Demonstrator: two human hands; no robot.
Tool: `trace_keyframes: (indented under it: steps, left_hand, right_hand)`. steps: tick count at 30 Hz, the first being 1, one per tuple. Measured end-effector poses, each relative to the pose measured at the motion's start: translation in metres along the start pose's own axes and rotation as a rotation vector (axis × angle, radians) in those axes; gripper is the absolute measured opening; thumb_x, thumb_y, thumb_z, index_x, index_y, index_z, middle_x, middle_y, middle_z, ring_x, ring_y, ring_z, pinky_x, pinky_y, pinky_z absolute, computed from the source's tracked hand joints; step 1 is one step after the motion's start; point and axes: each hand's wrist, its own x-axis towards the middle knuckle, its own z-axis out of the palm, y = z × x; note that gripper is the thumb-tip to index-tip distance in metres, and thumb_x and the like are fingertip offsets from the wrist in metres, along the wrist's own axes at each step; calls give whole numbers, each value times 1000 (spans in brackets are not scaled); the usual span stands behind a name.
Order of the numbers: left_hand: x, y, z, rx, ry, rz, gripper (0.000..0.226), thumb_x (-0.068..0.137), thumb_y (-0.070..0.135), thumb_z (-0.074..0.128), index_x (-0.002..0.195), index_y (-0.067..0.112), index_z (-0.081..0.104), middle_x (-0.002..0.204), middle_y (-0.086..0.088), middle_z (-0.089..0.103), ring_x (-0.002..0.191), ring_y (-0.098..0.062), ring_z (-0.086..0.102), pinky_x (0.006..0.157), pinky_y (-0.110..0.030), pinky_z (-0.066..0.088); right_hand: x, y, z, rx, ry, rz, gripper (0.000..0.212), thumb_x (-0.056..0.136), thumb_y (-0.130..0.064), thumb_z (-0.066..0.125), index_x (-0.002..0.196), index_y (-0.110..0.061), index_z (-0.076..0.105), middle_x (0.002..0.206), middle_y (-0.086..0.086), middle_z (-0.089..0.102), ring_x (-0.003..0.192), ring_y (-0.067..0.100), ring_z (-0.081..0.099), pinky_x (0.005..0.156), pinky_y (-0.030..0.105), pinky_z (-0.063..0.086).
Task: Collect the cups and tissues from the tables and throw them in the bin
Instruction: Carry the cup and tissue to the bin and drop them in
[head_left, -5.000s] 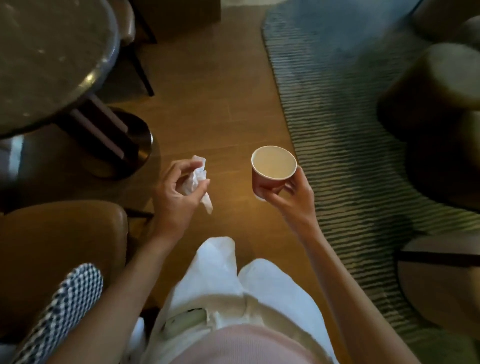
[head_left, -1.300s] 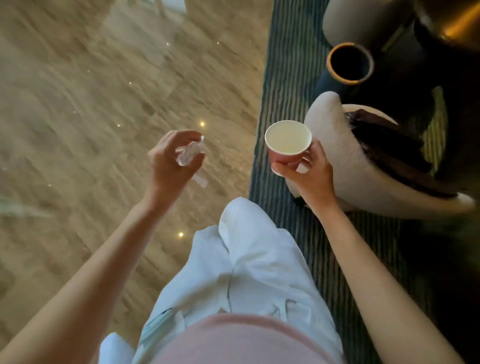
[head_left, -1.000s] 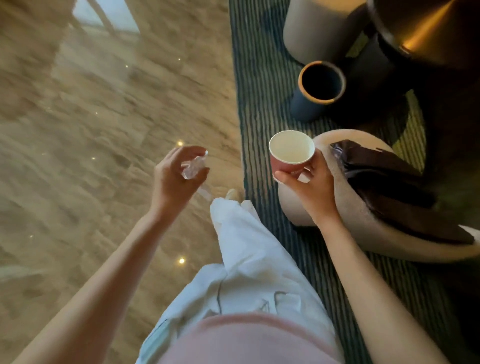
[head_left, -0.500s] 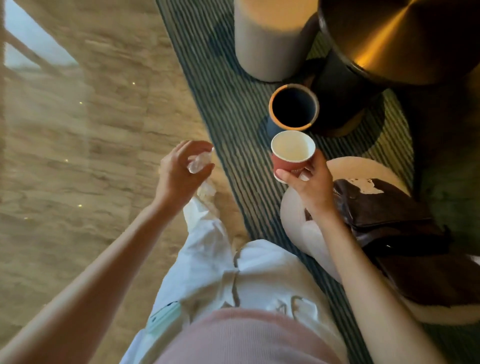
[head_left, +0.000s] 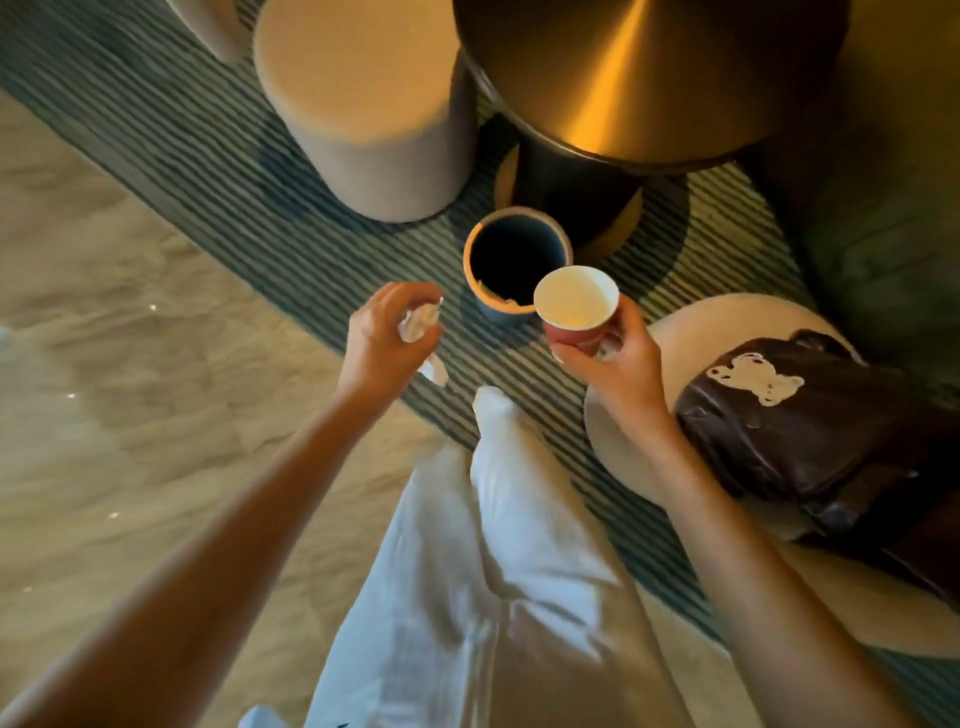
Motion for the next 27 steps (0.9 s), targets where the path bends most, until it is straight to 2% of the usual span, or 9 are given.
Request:
trace_keyframes:
  steps: [4,7,10,12,15,18,21,24,27]
  left_hand:
    - [75,-21,27,36,-144,44,28,80,5,69,108,10,66,104,-4,65,97,-14,60,90,-32,49]
    - [122,-35,61,34,-234,27,32,78,4,69,109,12,65,106,-1,64,97,-10,57,90,-27,46]
    - [161,-59,103,-3,-319,-17,35,79,3,69,112,12,64,110,0,63,100,-10,57,90,-18,43]
    - [181,-79,134,-22,-348,-11,35,78,1,69,111,11,65,111,-4,64,100,-9,57,88,-5,39]
    - [209,-111,180,-11,-397,-34,35,77,1,69,110,10,65,111,-5,64,98,-5,55,82,4,35]
    - [232,-144,225,19,-454,-54,35,79,2,67,112,12,64,114,-4,62,102,-10,57,84,-2,36]
    - [256,-176,263,72,-508,2,36,79,3,66,114,10,63,115,-7,62,106,-18,59,91,-17,40]
    - [276,-199,284,119,-496,10,38,80,7,66,118,8,61,118,-9,61,109,-22,58,93,-25,42]
    - [287,-214,293,191,-535,35,40,80,17,68,119,11,61,121,-9,60,112,-24,55,94,-32,44]
  right_hand:
    - [54,16,5,-20,120,33,68,68,-22,84,125,-30,48,120,-9,59,113,5,56,95,27,50]
    - [91,36,8,-56,165,69,69,68,-29,84,127,-26,49,123,-5,60,114,9,57,95,36,52]
    - [122,60,15,-57,217,122,70,69,-34,83,129,-28,47,123,-8,59,114,7,56,95,33,52]
    - [140,79,20,-35,251,151,70,70,-34,83,130,-30,46,124,-10,59,114,4,55,94,28,51]
    - [161,107,32,12,301,204,65,71,-37,82,124,-44,45,119,-21,59,112,-4,54,88,18,49]
    - [175,138,48,-8,368,243,62,70,-33,83,118,-44,46,107,-28,59,105,-8,55,80,12,48]
    - [183,169,68,-20,407,251,63,69,-28,84,121,-31,48,110,-19,59,105,1,58,81,14,50]
    - [190,191,94,1,437,269,63,69,-23,85,118,-32,46,110,-15,60,104,5,60,82,17,51]
    - [199,203,116,-16,445,282,64,65,-29,83,117,-34,46,112,-8,60,105,13,60,84,23,52]
